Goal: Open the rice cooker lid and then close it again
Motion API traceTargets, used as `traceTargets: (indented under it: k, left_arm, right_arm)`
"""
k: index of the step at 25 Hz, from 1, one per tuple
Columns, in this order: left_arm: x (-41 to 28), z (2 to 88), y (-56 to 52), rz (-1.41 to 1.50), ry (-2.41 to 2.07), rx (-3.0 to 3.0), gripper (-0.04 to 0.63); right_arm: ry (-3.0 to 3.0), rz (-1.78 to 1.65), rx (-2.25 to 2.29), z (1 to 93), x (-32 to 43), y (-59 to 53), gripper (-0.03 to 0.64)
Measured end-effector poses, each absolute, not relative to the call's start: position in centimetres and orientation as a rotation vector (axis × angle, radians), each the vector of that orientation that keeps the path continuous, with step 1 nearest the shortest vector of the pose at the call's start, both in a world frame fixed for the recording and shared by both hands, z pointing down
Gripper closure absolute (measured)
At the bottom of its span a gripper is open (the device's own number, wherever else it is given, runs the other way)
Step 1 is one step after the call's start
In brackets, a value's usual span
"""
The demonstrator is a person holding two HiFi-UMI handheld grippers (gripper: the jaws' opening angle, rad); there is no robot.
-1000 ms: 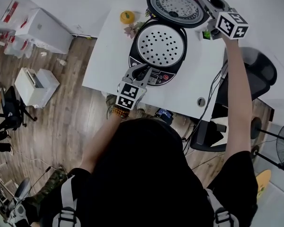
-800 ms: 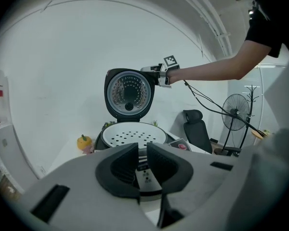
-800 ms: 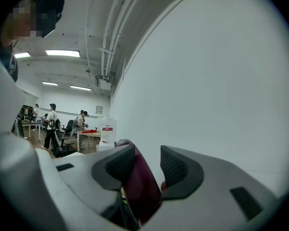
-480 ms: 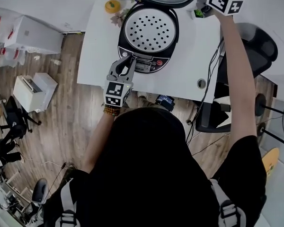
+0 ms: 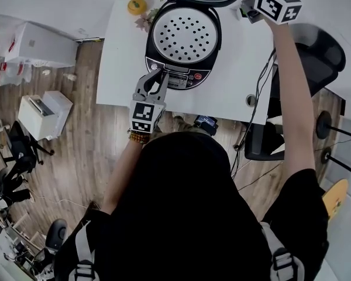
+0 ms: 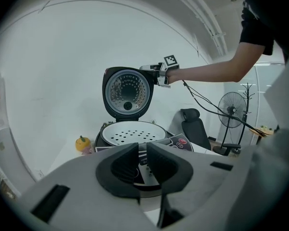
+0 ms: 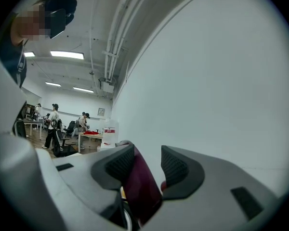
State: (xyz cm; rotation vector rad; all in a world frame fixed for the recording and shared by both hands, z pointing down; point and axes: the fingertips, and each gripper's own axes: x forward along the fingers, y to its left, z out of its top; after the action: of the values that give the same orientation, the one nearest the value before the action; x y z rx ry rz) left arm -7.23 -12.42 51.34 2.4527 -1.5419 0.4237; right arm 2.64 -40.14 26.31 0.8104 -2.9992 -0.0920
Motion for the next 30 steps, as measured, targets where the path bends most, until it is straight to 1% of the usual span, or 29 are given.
traceTargets:
  k: [8, 30]
  left_arm:
    - [-6.8, 51.4, -12.6, 0.429, -1.51, 2.456, 0.569]
    - [-6.5, 51.4, -12.3, 0.326, -1.521, 2.447, 0.569]
  right_arm:
    - [-3.003, -0.166, 0.845, 26.6, 2.7, -38.8, 0.449]
    - [-2.998, -0.333, 0.841, 28.0, 2.6, -33.8, 0.437]
